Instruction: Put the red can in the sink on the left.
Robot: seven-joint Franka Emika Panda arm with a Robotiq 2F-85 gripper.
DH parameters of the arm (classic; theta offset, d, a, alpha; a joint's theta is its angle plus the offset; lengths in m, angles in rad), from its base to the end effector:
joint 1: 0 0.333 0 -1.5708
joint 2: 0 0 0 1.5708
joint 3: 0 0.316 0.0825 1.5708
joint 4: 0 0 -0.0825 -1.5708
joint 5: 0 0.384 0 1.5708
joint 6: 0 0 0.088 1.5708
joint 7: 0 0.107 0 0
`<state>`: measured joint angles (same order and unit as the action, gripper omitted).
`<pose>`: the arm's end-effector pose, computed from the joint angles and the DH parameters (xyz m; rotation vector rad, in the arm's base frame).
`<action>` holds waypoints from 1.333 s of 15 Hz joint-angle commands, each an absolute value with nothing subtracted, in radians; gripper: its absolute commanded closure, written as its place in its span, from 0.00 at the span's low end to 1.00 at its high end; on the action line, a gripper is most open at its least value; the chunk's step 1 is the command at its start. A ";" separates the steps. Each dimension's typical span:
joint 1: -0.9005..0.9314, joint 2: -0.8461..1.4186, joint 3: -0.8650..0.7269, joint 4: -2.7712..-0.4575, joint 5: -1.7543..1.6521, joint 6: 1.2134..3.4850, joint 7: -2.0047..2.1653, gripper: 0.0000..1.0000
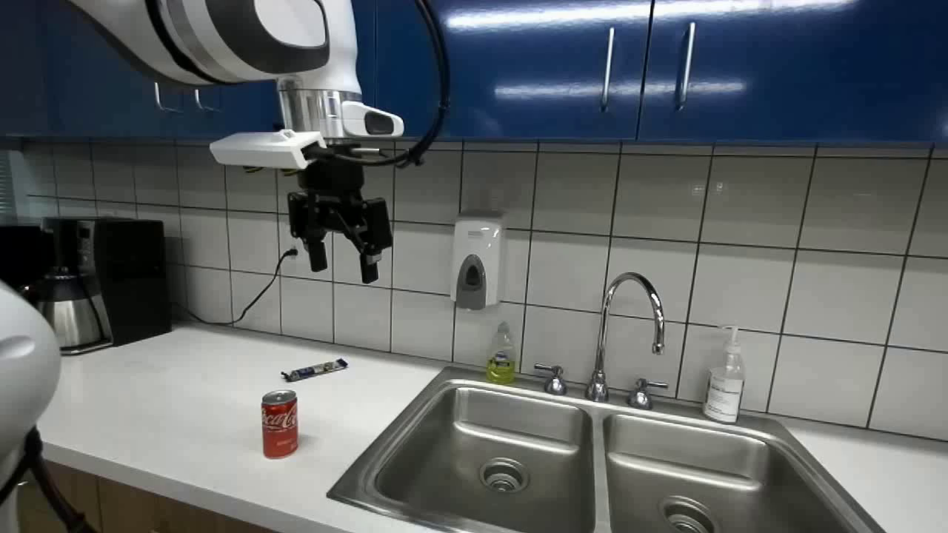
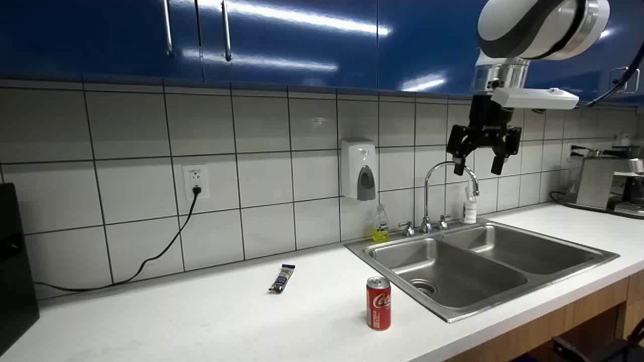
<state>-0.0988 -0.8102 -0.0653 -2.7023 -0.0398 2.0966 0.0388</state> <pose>0.3218 -0.0556 0.4801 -3.1138 0.2669 -0.3199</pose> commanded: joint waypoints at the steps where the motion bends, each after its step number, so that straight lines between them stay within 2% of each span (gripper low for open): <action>1: -0.102 -0.809 -0.063 -2.700 -0.037 2.093 0.037 0.00; 5: -0.092 -0.791 -0.057 -2.691 -0.036 2.100 0.032 0.00; 14: 0.067 -0.617 0.035 -2.652 0.010 2.178 0.030 0.00; 20: 0.107 -0.454 0.060 -2.616 0.013 2.286 0.022 0.00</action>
